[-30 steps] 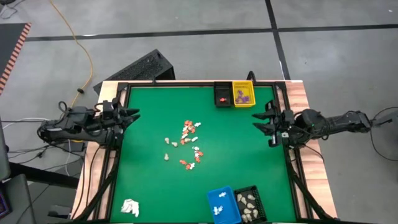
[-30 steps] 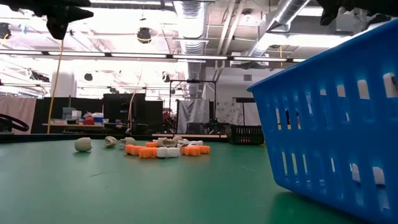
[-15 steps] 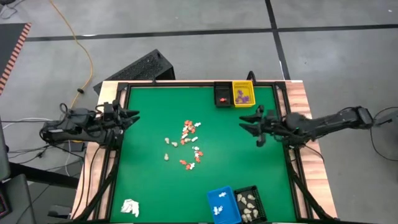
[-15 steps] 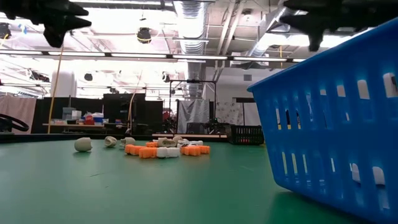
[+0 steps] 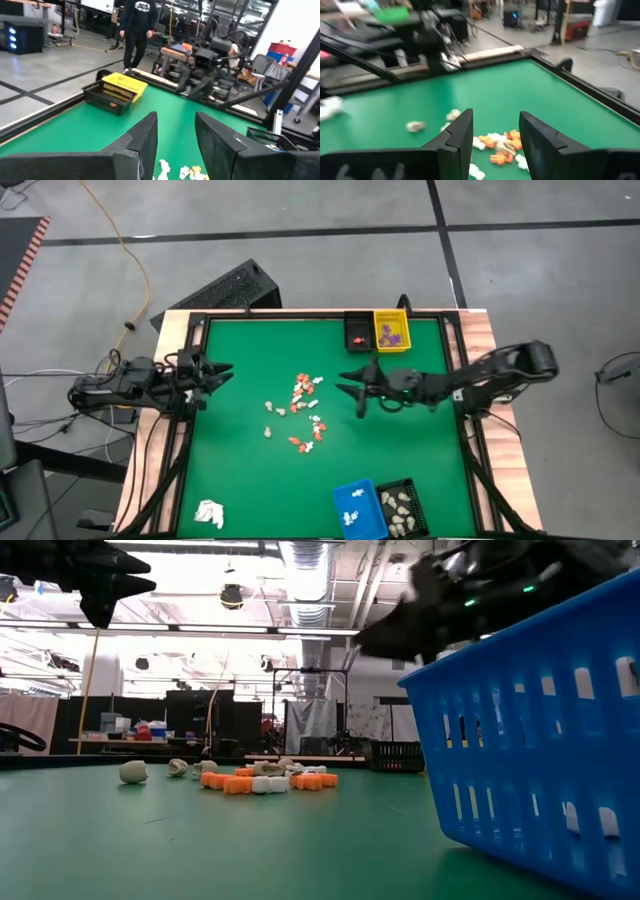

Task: Sort Halloween decoration
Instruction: Put the white skeleton toy into the blue basket

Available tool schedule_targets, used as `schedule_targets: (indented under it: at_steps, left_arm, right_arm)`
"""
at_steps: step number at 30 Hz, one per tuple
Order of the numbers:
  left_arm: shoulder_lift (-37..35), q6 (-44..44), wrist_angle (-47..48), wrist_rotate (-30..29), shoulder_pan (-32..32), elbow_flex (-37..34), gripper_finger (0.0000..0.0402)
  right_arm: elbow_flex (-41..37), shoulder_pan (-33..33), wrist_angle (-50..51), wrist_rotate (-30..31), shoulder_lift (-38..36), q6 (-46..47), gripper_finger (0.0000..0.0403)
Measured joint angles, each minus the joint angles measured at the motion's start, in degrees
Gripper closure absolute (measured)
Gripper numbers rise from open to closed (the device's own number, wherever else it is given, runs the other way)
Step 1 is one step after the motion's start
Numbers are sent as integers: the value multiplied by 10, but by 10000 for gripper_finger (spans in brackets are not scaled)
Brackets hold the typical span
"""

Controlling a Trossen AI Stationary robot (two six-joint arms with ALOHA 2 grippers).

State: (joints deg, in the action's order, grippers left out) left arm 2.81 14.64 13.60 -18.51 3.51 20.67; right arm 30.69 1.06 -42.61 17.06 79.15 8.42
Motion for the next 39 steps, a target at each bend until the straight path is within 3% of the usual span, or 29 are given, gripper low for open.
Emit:
schedule_targets:
  at_steps: [4, 14, 23, 29, 35, 39]
  left_arm:
    - [0, 5, 8, 13, 0, 0, 281]
    - [0, 0, 19, 18, 0, 0, 281]
    - [0, 0, 26, 18, 0, 0, 281]
    - [0, 1, 26, 18, 0, 0, 281]
    - [0, 0, 25, 16, 0, 0, 281]
    - [0, 0, 26, 15, 0, 0, 281]
  right_arm:
    - [50, -29, -3, -5, 83, -3, 249]
    - [132, -87, -1, -95, 229, -55, 249]
    - [138, -129, -6, -156, 297, -75, 249]
    - [149, -137, -8, -159, 336, -112, 249]
    - [152, -147, -5, -161, 337, -129, 249]
    - [152, -151, 21, -194, 337, -129, 254]
